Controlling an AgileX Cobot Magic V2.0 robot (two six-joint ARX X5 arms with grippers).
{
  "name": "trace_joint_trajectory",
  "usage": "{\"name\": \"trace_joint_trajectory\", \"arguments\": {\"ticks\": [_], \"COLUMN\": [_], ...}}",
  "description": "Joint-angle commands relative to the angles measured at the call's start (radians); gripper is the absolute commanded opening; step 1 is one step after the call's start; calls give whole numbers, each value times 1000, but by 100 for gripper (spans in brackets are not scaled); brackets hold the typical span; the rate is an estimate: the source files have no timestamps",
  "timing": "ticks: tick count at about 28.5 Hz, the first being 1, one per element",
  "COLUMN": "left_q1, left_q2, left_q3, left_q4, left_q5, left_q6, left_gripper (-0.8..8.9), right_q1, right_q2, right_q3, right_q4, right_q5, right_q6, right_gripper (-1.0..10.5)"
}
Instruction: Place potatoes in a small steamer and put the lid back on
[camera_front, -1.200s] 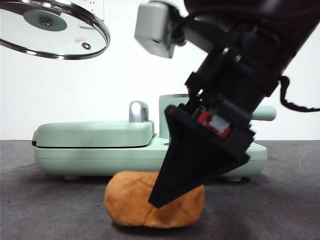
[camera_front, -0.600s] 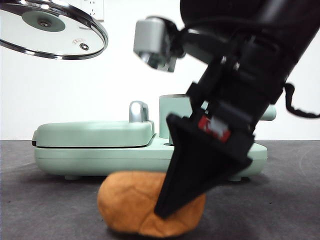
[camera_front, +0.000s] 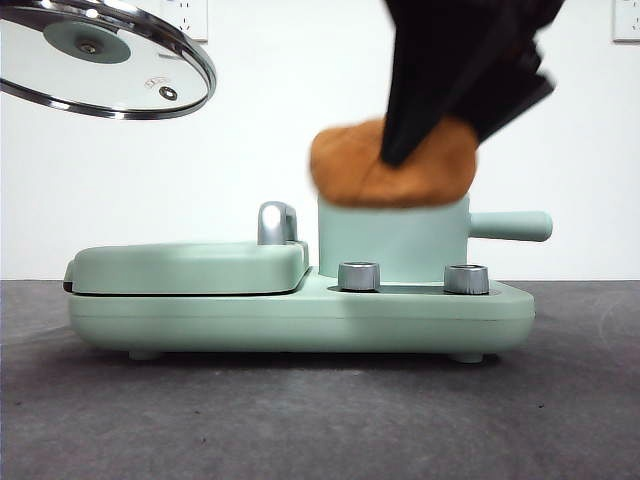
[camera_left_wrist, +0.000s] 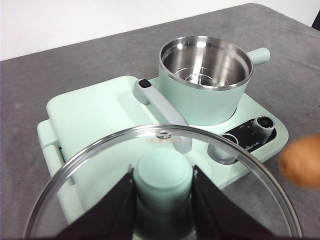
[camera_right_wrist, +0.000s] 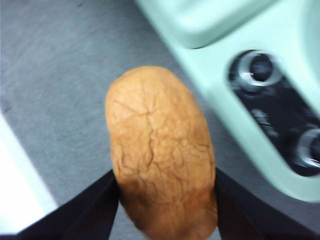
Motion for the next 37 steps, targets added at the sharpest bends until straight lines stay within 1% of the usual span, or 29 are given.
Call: {"name": "trace_joint_trajectory", "arguments": {"ticks": [1,3,8,16,21,27,37], "left_q1": [-3,-3,-3,-3,-3,-3,-3], "left_q2": [0,0,1,1,1,1,1], "left_q3": [12,12,12,12,12,12,12], "left_q4": [37,37,37,37,37,37,38], "left_q5": [-2,-2,-2,-2,-2,-2,-2], "left_q6": [-1,-2,-48,-50,-50,-50,-50], "left_gripper": [9,9,9,9,9,9,9], "right_q1": [-36,-74,-166,-266,-301,-332,-355], "right_q2": [19,32,101,266,372,484,565], "right_q3": [82,117,197,337,416,498,516], "right_q4": [-19,-15,5,53,78,84,127], "right_q5": [6,7,7,6,4,3,3], "right_q6": [22,20,-18,-62,-91,-100,-118], "right_gripper": [224,224,224,224,224,224,224]}}
